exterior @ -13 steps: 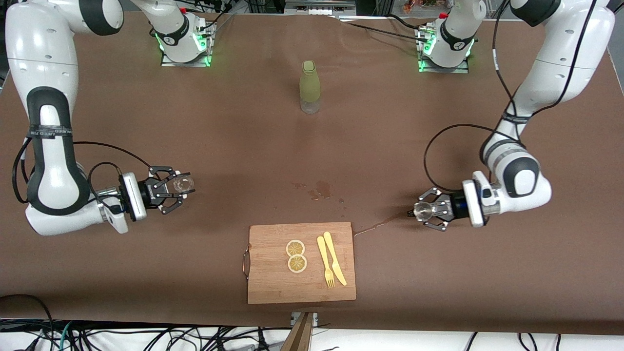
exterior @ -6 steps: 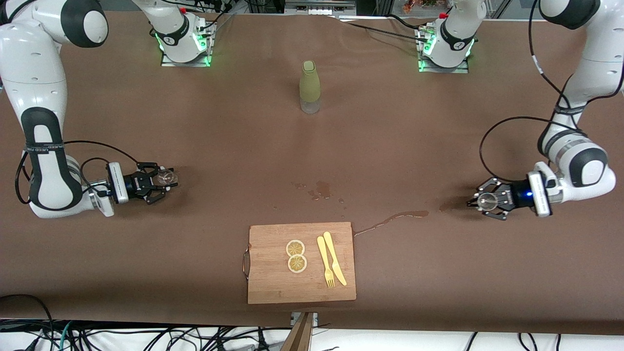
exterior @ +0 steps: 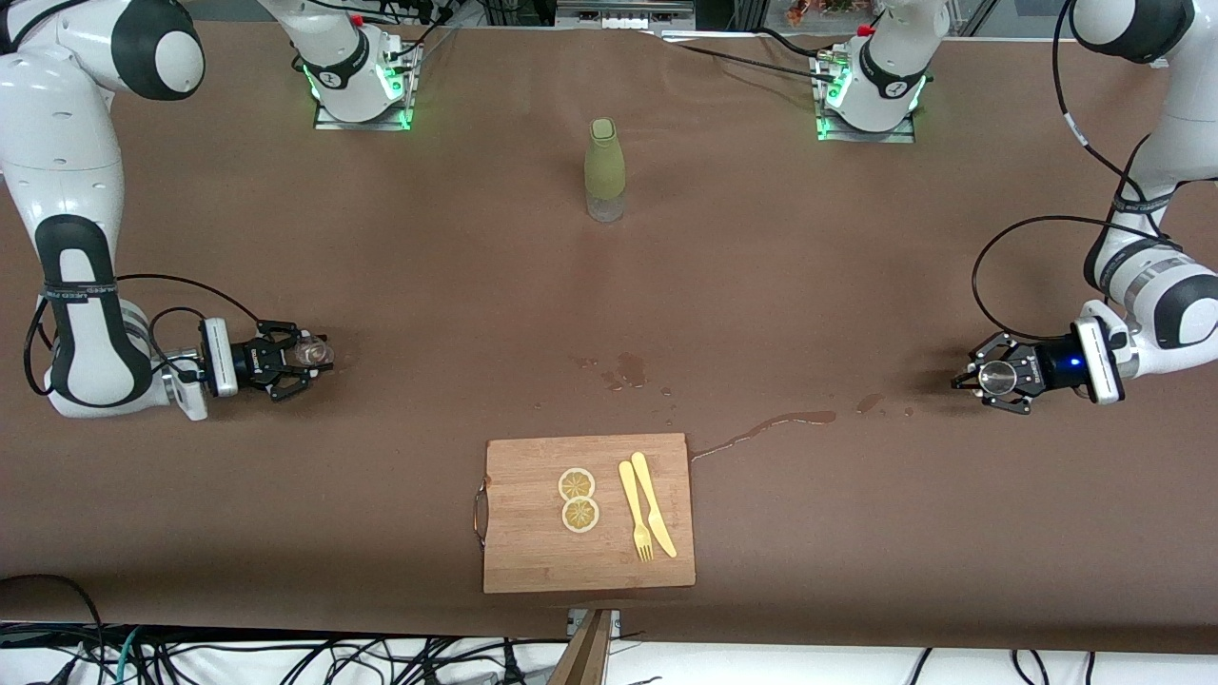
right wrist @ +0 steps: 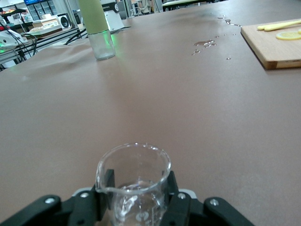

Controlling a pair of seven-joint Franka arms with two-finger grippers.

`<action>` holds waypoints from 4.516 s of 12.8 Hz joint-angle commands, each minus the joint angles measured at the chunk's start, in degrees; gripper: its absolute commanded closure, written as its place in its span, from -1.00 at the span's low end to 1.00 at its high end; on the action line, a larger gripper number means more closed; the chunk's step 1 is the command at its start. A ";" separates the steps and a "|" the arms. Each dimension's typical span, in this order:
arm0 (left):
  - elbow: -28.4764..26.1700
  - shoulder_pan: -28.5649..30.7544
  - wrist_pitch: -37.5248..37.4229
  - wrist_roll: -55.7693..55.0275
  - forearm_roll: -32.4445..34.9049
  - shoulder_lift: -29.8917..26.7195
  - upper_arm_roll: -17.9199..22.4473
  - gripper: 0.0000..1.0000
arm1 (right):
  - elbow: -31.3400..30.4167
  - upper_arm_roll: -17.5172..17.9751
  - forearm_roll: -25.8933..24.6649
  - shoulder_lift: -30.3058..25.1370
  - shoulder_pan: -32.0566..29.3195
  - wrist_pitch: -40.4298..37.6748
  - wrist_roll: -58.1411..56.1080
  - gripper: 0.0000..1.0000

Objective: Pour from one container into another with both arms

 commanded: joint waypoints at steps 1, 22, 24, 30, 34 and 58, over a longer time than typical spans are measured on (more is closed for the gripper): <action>2.62 0.63 -1.44 3.80 0.70 2.82 0.69 1.00 | 0.03 -0.27 -1.32 -0.05 -0.48 0.07 -0.03 -1.00; 2.44 0.54 0.49 21.03 -1.15 8.71 2.02 -0.75 | 8.03 -8.45 -34.80 -23.86 20.59 -8.28 75.51 -1.00; 2.44 0.63 0.40 23.84 -1.23 8.71 2.02 -1.00 | 8.03 -8.45 -37.61 -25.36 25.51 -7.76 86.84 -1.00; 2.62 0.63 0.40 20.35 -0.01 6.69 3.95 -1.00 | 8.11 -8.63 -43.43 -28.09 34.24 -7.76 124.27 -1.00; 2.62 1.07 0.40 12.09 6.66 2.65 5.01 -1.00 | 5.83 -8.63 -43.34 -32.04 34.06 -1.97 150.47 -1.00; -0.55 -16.33 3.32 -133.63 62.57 -48.59 -11.25 -1.00 | -13.34 3.94 -46.60 -58.59 10.08 -0.18 137.26 -1.00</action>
